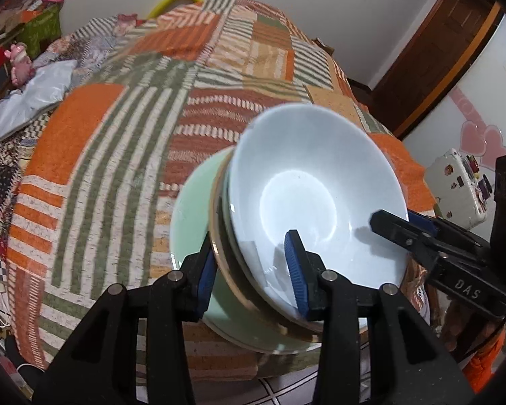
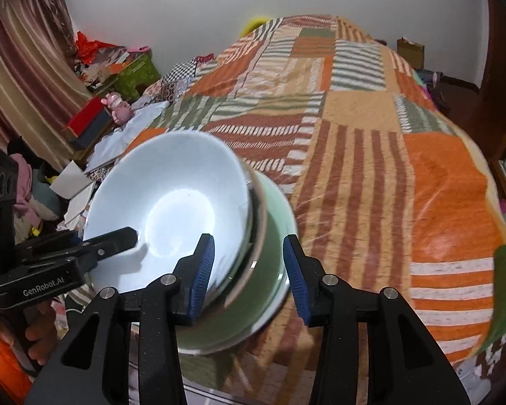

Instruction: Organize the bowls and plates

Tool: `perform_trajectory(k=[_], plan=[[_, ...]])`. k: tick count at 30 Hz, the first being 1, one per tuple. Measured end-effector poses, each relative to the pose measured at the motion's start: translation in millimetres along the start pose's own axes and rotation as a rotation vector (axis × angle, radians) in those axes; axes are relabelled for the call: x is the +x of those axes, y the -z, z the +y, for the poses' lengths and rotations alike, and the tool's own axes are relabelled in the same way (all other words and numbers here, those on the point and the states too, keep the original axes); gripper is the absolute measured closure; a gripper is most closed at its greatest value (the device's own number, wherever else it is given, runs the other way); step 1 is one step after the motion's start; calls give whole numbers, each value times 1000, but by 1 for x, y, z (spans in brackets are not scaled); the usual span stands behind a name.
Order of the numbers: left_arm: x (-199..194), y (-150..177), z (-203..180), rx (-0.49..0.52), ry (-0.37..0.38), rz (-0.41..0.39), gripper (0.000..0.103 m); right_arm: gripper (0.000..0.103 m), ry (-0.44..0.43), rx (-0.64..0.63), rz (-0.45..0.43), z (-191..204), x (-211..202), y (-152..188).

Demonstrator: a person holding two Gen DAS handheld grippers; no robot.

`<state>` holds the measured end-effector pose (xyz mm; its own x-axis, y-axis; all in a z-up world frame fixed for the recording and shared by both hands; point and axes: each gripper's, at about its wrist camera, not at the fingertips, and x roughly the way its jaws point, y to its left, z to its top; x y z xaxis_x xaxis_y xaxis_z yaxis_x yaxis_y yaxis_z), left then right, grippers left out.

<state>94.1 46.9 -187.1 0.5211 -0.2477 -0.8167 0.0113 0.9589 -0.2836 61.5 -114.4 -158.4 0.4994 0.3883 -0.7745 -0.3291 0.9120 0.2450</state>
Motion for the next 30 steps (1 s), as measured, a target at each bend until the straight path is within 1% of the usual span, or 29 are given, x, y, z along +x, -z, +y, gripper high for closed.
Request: perform_trajectory(k=[5,8,10,12,16,18,20,22,23,25,30], plan=[[-26,-1,-1,14,-39,-66,63,64,9,-13,-70,2,-32,-4],[-54,-1,-7,34,-65,-142,63,64,6,-43,-147,11,-62,-7],[-73,0,-11,39,-61,-192,63,64,-1,-62,-191,18,-76,-10],[-98,2,-17,52,-39,-256,63,63,-12,-83,-243,25,-96,-11],[-143,7,-33,92,-35,-386,61,53,-17,-115,-345,39,-128,-9],[-164,12,-41,110,-33,-450,58,49,-20,-139,-398,48,-144,-7],[-183,19,-48,130,-44,-511,52,44,-19,-155,-438,54,-156,-4],[-194,22,-53,140,-52,-551,46,34,-14,-169,-477,60,-166,-1],[-200,25,-55,143,-53,-570,44,32,-11,-176,-494,62,-170,1],[-210,31,-58,152,-48,-603,41,23,-1,-186,-522,67,-176,3],[-229,45,-65,162,-71,-692,26,13,28,-204,-578,74,-183,8]])
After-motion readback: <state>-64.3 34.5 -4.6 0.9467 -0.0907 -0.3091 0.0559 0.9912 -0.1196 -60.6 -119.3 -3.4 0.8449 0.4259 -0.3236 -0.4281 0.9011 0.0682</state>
